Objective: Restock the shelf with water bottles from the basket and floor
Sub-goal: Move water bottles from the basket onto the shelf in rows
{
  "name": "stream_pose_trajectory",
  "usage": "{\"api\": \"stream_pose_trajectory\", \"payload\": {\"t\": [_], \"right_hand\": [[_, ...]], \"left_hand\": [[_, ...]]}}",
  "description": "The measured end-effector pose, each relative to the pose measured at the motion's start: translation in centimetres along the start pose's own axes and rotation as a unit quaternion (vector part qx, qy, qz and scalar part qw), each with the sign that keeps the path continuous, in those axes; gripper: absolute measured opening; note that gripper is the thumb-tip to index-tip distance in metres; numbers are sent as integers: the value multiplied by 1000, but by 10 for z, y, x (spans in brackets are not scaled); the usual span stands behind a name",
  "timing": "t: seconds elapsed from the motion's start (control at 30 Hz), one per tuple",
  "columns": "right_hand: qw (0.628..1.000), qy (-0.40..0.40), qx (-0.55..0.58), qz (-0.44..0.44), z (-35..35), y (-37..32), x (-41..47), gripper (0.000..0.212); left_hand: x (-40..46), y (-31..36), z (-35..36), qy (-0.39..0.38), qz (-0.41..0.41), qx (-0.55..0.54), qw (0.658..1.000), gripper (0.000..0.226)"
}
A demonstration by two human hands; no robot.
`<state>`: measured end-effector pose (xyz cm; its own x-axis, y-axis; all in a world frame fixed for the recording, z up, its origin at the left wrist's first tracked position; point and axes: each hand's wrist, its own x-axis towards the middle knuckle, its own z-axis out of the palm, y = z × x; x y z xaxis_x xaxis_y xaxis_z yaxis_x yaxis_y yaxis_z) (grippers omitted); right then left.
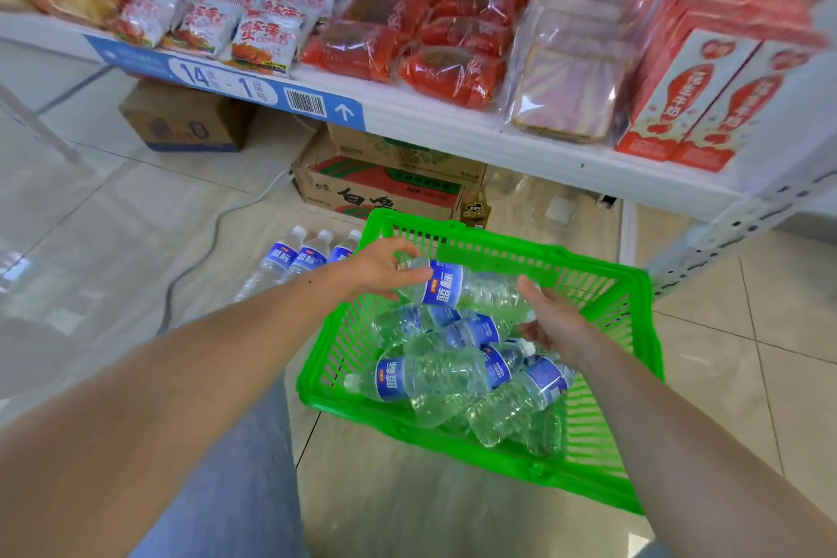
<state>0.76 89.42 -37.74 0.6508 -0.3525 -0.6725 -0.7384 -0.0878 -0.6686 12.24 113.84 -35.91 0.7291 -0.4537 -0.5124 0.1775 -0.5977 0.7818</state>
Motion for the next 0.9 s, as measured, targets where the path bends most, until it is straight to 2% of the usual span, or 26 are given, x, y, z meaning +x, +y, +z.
{"api": "stream_pose_trajectory", "payload": {"t": [0.07, 0.23, 0.4, 0.57, 0.73, 0.9], "right_hand": [[1000, -9, 29, 0, -11, -10, -10, 72], [990, -40, 138, -8, -34, -41, -39, 52], [979, -93, 180, 25, -50, -73, -102, 62], [984, -131, 125, -1, -73, -134, -189, 88], [990, -103, 76, -50, -109, -216, -277, 71], [986, -105, -14, -128, -150, -294, -359, 69]], "left_hand": [[-4, 19, -8, 13, 28, -28, 999, 40], [-19, 81, -34, 32, 75, -45, 996, 37], [-70, 151, -49, 33, 69, -91, 993, 42], [-140, 238, -85, 28, 86, -127, 988, 41], [-216, 349, -132, 24, 139, -75, 987, 35], [-286, 453, -171, 30, 162, -67, 984, 40]]}}
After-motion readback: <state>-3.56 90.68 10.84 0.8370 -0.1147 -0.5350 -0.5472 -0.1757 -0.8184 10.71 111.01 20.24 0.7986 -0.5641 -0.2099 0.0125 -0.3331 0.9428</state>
